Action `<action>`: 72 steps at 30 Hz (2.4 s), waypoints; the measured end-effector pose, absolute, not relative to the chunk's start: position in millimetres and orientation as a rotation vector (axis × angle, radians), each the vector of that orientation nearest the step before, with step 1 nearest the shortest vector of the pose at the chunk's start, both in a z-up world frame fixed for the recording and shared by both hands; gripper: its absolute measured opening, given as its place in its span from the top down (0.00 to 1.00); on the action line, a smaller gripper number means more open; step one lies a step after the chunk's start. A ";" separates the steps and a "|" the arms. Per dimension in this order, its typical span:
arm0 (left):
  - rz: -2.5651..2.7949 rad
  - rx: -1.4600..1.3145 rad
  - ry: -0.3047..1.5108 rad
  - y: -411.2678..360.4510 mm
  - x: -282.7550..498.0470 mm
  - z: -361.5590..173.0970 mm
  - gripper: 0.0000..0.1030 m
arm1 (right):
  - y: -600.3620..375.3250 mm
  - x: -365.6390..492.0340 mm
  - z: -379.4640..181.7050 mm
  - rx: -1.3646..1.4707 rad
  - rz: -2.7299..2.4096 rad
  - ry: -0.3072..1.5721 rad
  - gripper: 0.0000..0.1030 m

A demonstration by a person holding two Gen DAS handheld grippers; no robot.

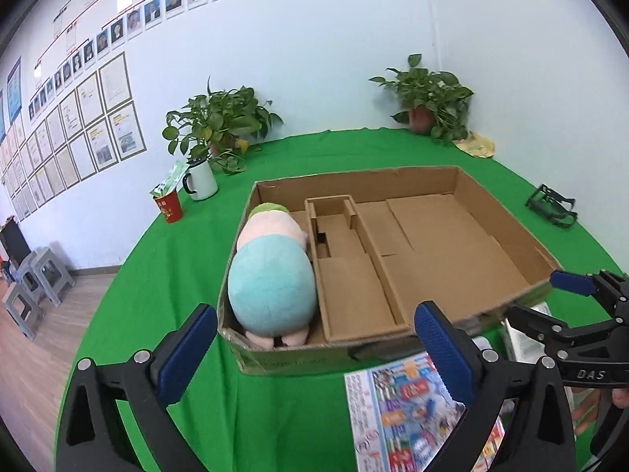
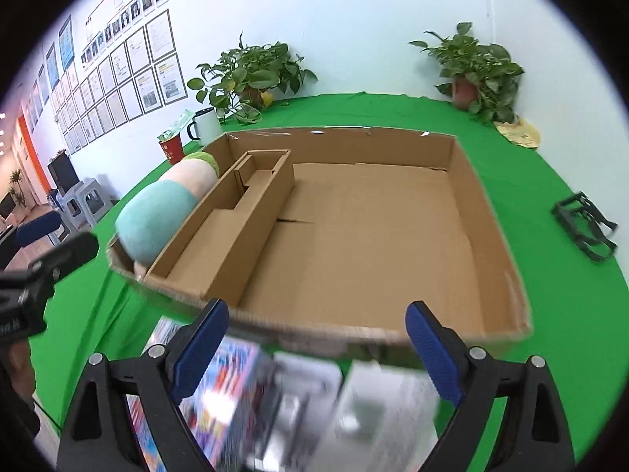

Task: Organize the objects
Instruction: 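Open both tools to release the insert tray and withdraw, then grasp the colourful board-game box with the left tool, then lift the board-game box upright with the left tool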

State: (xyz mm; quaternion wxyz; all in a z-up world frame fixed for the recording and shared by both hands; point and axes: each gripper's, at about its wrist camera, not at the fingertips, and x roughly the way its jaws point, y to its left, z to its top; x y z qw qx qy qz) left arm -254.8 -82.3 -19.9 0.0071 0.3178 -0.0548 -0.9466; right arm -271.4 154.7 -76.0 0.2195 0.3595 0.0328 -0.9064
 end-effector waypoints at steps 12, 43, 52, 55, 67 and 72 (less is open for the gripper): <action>-3.062 1.082 -0.045 -72.7 -172.5 -6.6 0.01 | 173.5 -204.5 -68.0 0.915 -2.404 0.079 0.01; -3.028 1.810 0.565 -89.5 -172.6 -120.1 0.16 | 116.1 -169.3 -126.2 1.197 -1.971 0.069 0.10; -2.920 1.891 0.767 -104.1 -171.3 -144.8 0.19 | 109.7 -167.4 -136.0 1.260 -1.966 0.090 0.12; -2.886 1.904 0.817 -105.3 -170.5 -152.9 0.22 | 102.6 -168.9 -139.4 1.283 -1.990 0.161 0.22; -2.872 1.771 0.819 -107.5 -157.5 -143.1 0.38 | 106.2 -165.8 -138.6 1.259 -2.025 0.139 0.29; -2.965 1.594 0.628 -97.2 -148.0 -100.7 0.38 | 108.5 -163.8 -126.2 1.203 -2.057 0.122 0.34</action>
